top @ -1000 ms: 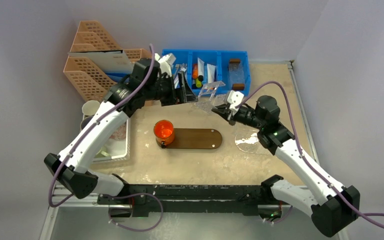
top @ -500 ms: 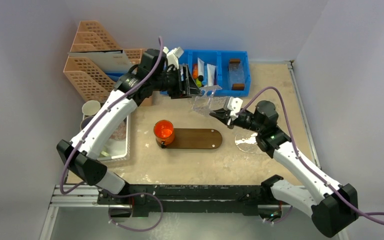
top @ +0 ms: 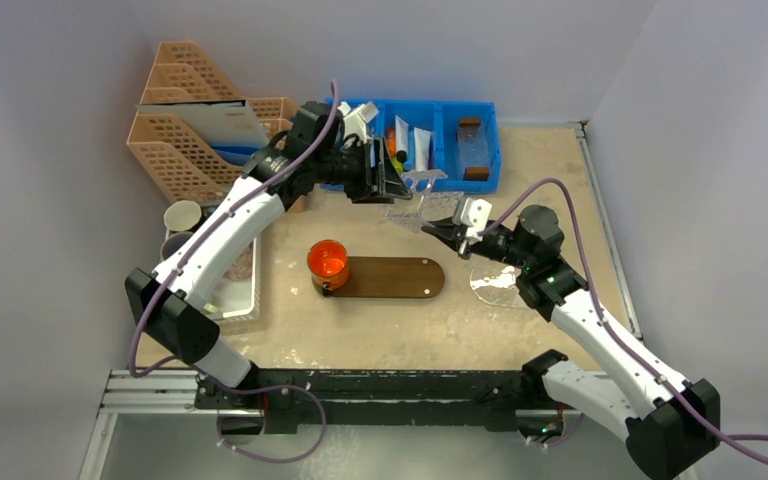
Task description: Prepare toiletry sets of a toothbrush and toothpaste on the tray
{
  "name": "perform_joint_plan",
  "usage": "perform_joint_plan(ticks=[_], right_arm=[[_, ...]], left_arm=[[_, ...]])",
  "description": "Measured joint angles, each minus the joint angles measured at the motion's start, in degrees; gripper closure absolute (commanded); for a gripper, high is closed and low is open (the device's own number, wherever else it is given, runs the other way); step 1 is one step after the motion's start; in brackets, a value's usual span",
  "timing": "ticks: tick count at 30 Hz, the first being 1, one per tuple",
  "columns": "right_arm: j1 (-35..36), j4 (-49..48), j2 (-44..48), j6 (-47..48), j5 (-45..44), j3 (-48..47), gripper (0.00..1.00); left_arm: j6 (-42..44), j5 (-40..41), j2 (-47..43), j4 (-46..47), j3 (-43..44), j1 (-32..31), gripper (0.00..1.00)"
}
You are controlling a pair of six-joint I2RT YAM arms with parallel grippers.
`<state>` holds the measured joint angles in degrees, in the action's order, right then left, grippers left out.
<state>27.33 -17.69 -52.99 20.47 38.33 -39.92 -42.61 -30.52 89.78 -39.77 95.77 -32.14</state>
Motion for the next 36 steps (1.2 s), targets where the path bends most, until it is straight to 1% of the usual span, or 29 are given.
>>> perform_joint_plan(ticks=[5,13,19,23,26,28,36], right_arm=[[0.0,0.6,0.2,0.1,0.0,0.0,1.0],[0.0,0.8,0.1,0.2,0.1,0.0,1.0],[0.0,0.9,0.1,0.2,0.2,0.0,1.0],[0.0,1.1,0.1,0.2,0.2,0.0,1.0],[0.0,1.1,0.1,0.2,0.2,0.0,1.0],[0.0,1.1,0.1,0.2,0.2,0.0,1.0],[0.0,1.6,0.1,0.1,0.1,0.1,1.0]], left_arm=[[-2.7,-3.0,0.0,3.8,-2.9,0.0,0.49],[-6.3,-6.5,0.0,8.9,-3.8,-0.6,0.49],[-7.4,-7.5,0.2,10.4,-3.8,-1.7,0.5],[-7.8,-7.8,1.1,11.1,-3.8,-2.2,0.52],[-7.8,-7.8,2.2,11.5,-3.8,-2.8,0.56],[-7.8,-7.8,2.7,11.6,-3.8,-3.4,0.61],[-7.6,-7.8,3.2,11.9,-3.8,-4.7,0.89]])
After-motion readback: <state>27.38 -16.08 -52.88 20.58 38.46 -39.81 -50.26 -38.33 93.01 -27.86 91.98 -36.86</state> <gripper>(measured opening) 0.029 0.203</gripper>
